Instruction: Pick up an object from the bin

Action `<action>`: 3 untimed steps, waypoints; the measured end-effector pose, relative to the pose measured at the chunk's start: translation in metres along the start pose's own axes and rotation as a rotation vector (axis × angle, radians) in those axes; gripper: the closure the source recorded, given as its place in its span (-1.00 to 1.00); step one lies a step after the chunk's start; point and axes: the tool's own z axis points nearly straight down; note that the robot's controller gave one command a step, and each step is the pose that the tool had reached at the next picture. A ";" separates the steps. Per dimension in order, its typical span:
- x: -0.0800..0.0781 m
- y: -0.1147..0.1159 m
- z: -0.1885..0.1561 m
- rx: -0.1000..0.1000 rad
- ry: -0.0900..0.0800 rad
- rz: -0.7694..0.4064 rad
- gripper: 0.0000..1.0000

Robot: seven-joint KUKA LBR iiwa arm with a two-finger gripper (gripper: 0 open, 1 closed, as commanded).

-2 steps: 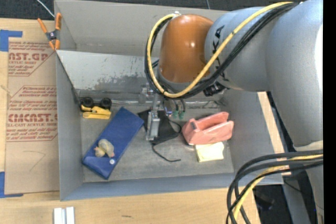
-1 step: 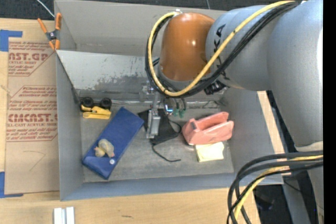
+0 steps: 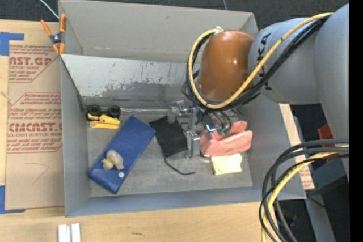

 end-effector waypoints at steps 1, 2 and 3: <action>0.011 -0.040 0.012 0.001 0.002 -0.019 -1.00; 0.009 -0.020 0.034 0.000 -0.001 -0.363 -1.00; 0.010 -0.035 0.041 -0.001 0.002 -0.478 1.00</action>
Offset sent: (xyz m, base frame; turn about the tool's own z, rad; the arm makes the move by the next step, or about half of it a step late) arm -0.0053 -0.0168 -0.0410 -0.3973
